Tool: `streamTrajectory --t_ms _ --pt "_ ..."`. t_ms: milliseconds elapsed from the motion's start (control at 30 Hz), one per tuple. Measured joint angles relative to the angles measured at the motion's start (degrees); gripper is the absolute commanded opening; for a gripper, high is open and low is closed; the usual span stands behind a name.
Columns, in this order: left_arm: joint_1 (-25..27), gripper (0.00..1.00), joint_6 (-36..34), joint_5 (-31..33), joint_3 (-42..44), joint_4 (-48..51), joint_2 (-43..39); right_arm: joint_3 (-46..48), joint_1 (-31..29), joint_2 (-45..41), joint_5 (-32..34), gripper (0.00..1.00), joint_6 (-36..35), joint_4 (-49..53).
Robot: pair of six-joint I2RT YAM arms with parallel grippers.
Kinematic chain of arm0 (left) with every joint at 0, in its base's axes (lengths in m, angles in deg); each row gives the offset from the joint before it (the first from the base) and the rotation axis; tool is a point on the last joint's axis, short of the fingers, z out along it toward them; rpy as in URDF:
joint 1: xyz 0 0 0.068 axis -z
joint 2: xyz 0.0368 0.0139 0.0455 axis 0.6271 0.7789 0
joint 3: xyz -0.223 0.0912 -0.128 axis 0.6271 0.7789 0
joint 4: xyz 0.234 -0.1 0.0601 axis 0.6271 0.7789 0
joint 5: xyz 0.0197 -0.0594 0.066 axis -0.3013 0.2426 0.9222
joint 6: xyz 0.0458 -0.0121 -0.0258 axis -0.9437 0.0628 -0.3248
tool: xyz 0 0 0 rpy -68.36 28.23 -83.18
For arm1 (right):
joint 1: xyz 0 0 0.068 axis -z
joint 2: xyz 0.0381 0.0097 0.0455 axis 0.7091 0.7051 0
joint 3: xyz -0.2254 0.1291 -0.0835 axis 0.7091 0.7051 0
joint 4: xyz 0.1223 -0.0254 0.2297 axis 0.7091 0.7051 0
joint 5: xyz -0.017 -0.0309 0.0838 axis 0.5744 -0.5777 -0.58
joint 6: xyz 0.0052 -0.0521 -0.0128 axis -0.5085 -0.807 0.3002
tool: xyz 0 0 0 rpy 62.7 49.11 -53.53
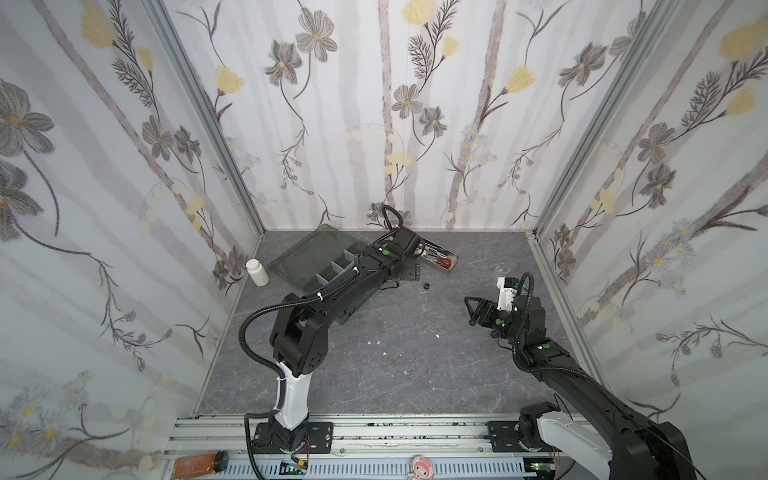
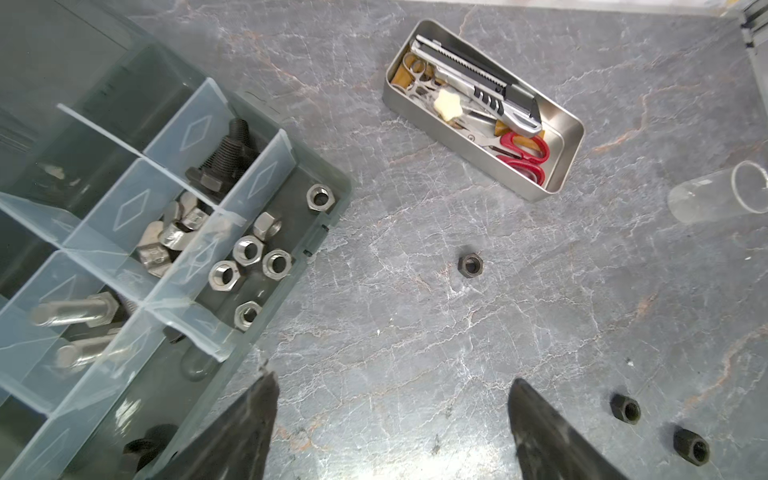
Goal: Sort the screws and nuts into containers
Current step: 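Withdraw the right gripper while the left gripper moves over a black nut, then lower the left gripper and close it on the black hex nut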
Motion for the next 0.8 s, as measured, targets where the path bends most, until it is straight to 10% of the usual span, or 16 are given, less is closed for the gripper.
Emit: streamTrajectory --t_ms 800 --pt "1.4 0.72 0.83 -1.81 -34.67 10.05 31.23 3.89 1.2 -5.68 -2.6 0.73 3.41 -3.96"
